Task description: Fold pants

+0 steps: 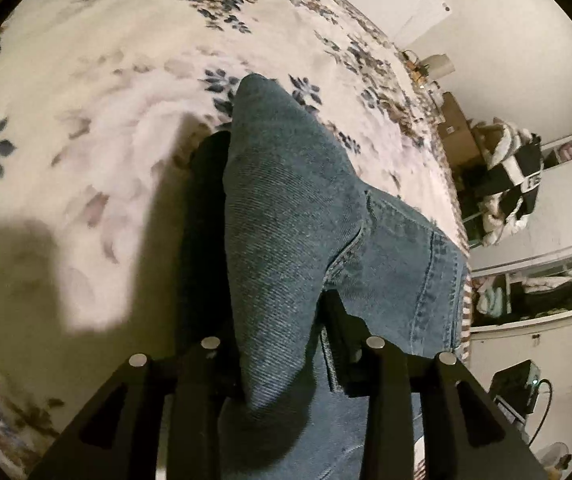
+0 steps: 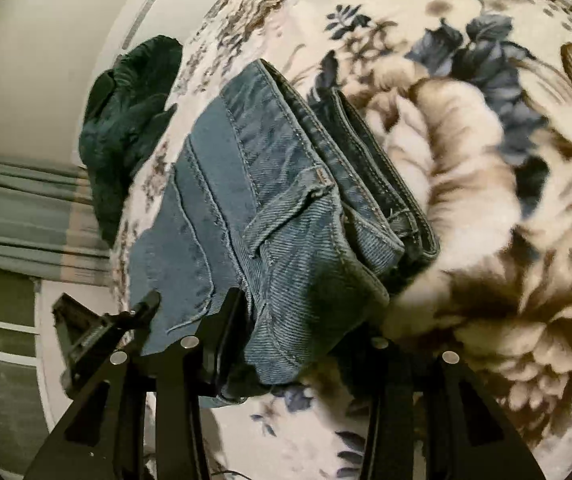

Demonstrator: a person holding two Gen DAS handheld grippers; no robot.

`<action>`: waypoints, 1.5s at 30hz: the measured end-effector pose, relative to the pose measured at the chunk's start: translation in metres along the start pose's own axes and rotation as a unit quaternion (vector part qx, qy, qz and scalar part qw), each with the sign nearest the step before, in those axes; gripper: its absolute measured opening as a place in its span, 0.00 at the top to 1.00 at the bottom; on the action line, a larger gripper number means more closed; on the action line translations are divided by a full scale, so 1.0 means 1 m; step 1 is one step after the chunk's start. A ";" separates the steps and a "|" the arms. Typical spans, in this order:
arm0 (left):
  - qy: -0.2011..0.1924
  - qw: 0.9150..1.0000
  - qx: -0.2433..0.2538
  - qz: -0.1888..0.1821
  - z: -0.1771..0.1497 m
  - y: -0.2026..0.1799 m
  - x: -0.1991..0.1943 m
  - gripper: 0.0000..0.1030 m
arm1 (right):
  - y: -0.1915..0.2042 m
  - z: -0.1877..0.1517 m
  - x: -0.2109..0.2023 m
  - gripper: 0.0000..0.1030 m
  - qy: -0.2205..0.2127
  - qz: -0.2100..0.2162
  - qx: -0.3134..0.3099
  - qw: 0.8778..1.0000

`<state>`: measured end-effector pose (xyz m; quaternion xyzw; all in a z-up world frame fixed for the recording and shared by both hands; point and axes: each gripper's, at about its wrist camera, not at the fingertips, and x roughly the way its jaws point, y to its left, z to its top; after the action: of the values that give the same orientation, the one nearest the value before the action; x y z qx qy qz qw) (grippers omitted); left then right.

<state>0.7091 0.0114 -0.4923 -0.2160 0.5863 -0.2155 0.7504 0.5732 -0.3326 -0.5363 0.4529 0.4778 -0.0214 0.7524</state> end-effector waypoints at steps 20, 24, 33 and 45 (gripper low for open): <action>-0.085 0.954 0.162 0.236 -0.074 -0.134 -0.104 0.06 | 0.147 -0.037 -0.115 0.01 -0.099 -0.296 -0.237 0.920; -0.103 0.950 0.166 0.244 -0.088 -0.159 -0.139 0.06 | 0.172 -0.056 -0.158 0.01 -0.111 -0.288 -0.257 0.916; -0.154 0.942 0.169 0.247 -0.140 -0.218 -0.238 0.06 | 0.221 -0.110 -0.279 0.01 -0.151 -0.256 -0.283 0.912; -0.213 0.929 0.165 0.255 -0.228 -0.286 -0.363 0.06 | 0.275 -0.211 -0.468 0.01 -0.213 -0.209 -0.325 0.898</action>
<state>0.3876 -0.0280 -0.0914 0.0267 0.4039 -0.0599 0.9124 0.2996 -0.2106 -0.0371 0.0580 0.3703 -0.1175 0.9196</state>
